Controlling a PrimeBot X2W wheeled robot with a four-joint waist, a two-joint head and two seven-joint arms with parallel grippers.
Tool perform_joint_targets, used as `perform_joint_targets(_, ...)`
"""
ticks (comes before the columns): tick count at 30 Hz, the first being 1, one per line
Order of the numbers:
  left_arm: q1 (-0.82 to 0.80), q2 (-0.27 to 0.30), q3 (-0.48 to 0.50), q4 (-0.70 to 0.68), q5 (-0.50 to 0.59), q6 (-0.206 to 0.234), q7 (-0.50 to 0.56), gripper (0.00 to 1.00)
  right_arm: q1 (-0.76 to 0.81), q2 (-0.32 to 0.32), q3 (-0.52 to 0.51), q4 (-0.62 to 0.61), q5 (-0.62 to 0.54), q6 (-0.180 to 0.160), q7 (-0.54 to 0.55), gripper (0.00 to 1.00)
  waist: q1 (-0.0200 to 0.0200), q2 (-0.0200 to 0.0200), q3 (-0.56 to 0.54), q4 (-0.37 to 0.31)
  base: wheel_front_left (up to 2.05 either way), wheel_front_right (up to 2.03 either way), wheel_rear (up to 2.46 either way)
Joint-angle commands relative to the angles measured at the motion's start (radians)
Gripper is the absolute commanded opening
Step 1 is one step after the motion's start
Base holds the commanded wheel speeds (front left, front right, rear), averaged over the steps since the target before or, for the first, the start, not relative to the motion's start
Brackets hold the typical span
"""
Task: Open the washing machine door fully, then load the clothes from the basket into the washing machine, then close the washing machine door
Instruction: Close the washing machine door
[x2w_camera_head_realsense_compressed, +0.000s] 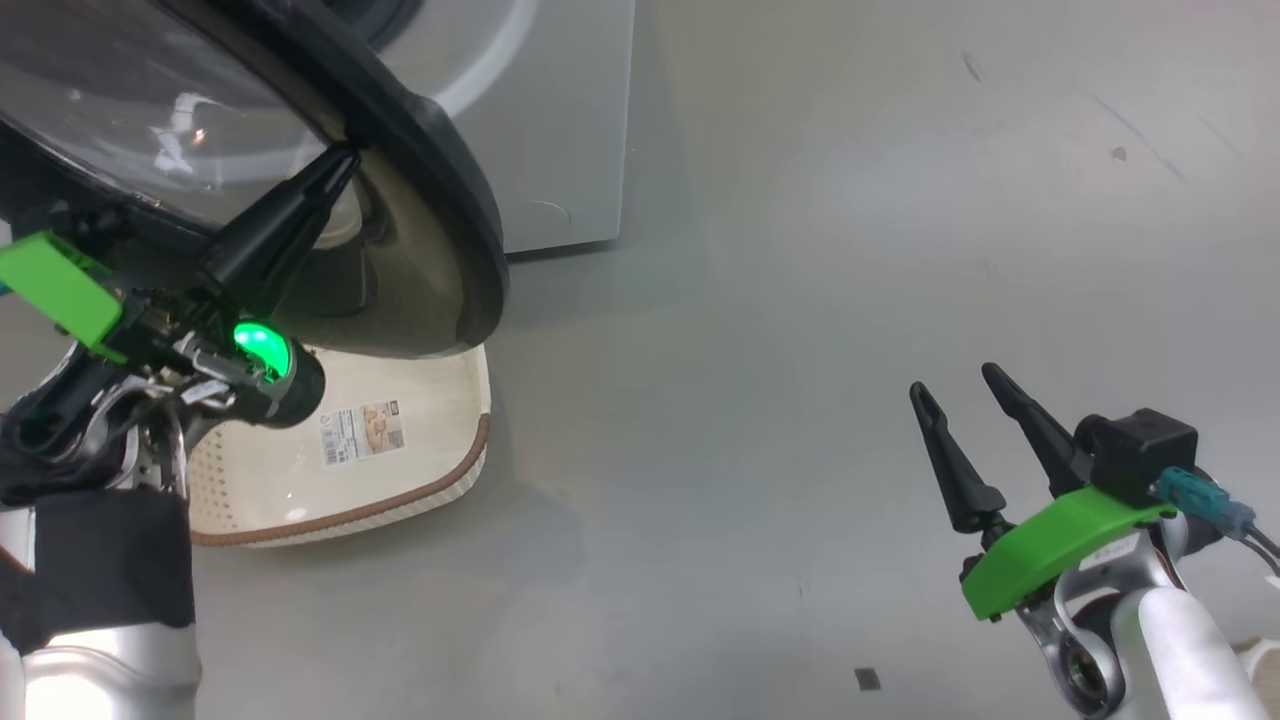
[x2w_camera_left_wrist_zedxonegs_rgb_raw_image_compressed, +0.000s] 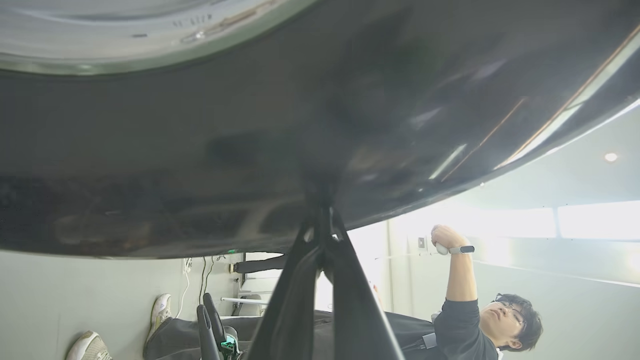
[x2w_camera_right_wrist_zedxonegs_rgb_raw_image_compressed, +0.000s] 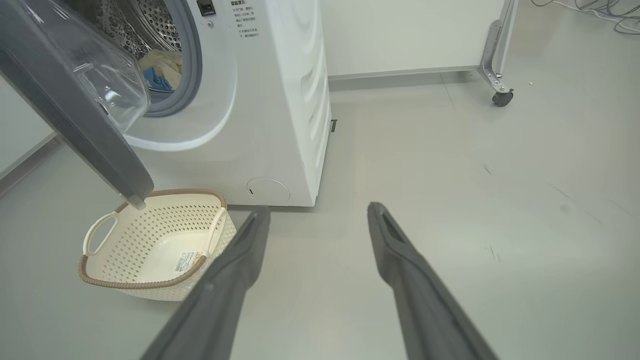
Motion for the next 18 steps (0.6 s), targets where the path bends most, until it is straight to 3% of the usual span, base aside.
perform_joint_targets(1,-0.058,0.023,0.040,-0.010,0.017,-0.017,-0.021,0.00,-0.042,0.000,0.024,-0.023,0.010,0.000,-0.016,1.00,0.0000,-0.0001,0.006,-0.033,0.00,0.00,0.00)
perform_joint_targets(18,-0.182,0.049,0.095,0.174,0.089,-0.045,-0.141,0.00,-0.057,0.000,0.040,0.026,0.040,0.000,-0.058,1.00,0.0000,-0.0001,0.010,-0.137,0.00,0.00,0.00)
